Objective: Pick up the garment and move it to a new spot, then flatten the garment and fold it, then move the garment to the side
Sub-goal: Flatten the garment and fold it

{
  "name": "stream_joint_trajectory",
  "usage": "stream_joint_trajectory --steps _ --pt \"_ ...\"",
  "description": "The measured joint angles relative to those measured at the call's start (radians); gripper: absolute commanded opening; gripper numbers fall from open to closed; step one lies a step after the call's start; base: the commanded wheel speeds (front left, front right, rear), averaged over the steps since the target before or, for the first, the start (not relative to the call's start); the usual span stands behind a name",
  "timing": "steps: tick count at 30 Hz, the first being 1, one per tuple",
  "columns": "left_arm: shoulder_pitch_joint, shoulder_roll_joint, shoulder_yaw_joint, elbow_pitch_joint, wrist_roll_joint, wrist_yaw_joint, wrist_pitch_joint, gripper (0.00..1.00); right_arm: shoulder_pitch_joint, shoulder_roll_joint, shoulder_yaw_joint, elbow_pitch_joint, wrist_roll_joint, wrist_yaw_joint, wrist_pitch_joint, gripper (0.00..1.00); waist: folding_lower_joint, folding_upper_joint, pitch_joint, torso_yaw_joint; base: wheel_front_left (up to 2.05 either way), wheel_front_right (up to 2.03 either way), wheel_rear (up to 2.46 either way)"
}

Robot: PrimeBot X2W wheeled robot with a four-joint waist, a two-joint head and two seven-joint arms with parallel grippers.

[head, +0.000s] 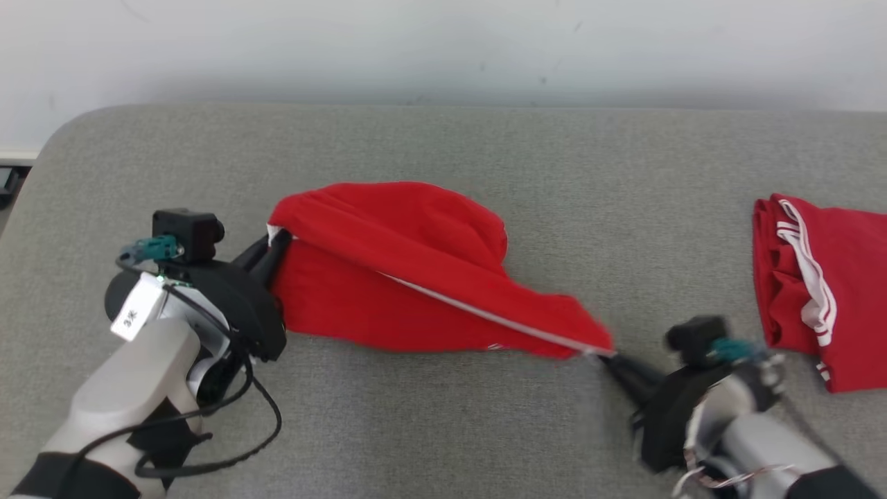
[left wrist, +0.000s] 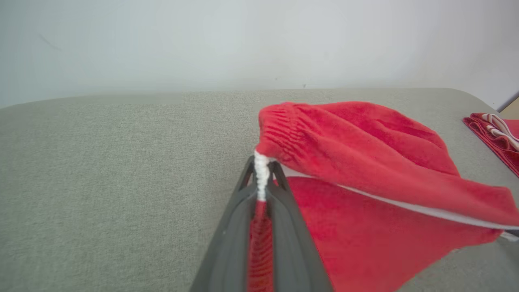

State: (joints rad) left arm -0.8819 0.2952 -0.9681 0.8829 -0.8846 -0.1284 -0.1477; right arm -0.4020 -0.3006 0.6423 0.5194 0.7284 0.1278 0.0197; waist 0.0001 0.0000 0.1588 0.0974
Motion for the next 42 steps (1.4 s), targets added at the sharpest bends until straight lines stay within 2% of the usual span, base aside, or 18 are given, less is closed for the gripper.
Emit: stream_joint_trajectory --steps 5,8,18,21,25,33,37,42 --pt "0.043 0.002 -0.014 -0.025 -0.002 -0.005 -0.013 0.00 -0.038 -0.112 -0.027 -0.040 0.000 0.002 -0.022 0.00 -0.0001 0.0000 -0.011 -0.021 0.00 0.00 0.00" --pt "0.078 -0.007 -0.031 -0.086 -0.002 -0.005 -0.027 0.00 -0.042 -0.181 -0.043 -0.069 0.016 0.002 -0.030 0.00 -0.0001 0.0000 -0.022 -0.031 0.00 0.00 0.00" --pt "0.254 -0.007 -0.100 -0.256 0.013 -0.004 -0.057 0.00 0.068 -0.289 -0.112 -0.127 0.084 0.002 -0.055 0.00 -0.0001 0.0000 -0.031 -0.017 0.00 0.00 0.00" --pt "0.285 -0.004 -0.103 -0.283 0.008 -0.004 -0.059 0.00 0.112 -0.288 -0.100 -0.139 0.110 0.002 -0.045 0.00 -0.0002 0.0000 -0.035 -0.006 0.00 0.00 0.00" --pt "0.304 0.029 -0.107 -0.285 0.005 0.015 -0.059 0.00 0.112 -0.264 -0.066 -0.167 0.136 0.002 -0.007 0.00 -0.0002 0.0000 -0.036 0.000 0.00 0.00 0.00" --pt "0.301 0.036 -0.093 -0.320 0.001 0.033 -0.046 0.00 0.018 -0.252 -0.043 -0.185 0.197 0.001 0.100 0.00 -0.0002 0.0000 -0.031 0.002 0.00 0.00 0.00" --pt "0.296 0.034 -0.092 -0.333 0.001 0.040 -0.036 0.00 -0.087 -0.231 -0.027 -0.142 0.206 0.001 0.173 0.00 -0.0001 0.0000 -0.018 0.002 0.00 0.00 0.00" --pt "0.270 0.002 -0.095 -0.350 0.001 0.047 -0.020 0.00 -0.133 -0.217 0.016 -0.061 0.200 0.001 0.245 0.00 0.0000 0.0000 -0.001 0.019 0.00 0.00 0.00"
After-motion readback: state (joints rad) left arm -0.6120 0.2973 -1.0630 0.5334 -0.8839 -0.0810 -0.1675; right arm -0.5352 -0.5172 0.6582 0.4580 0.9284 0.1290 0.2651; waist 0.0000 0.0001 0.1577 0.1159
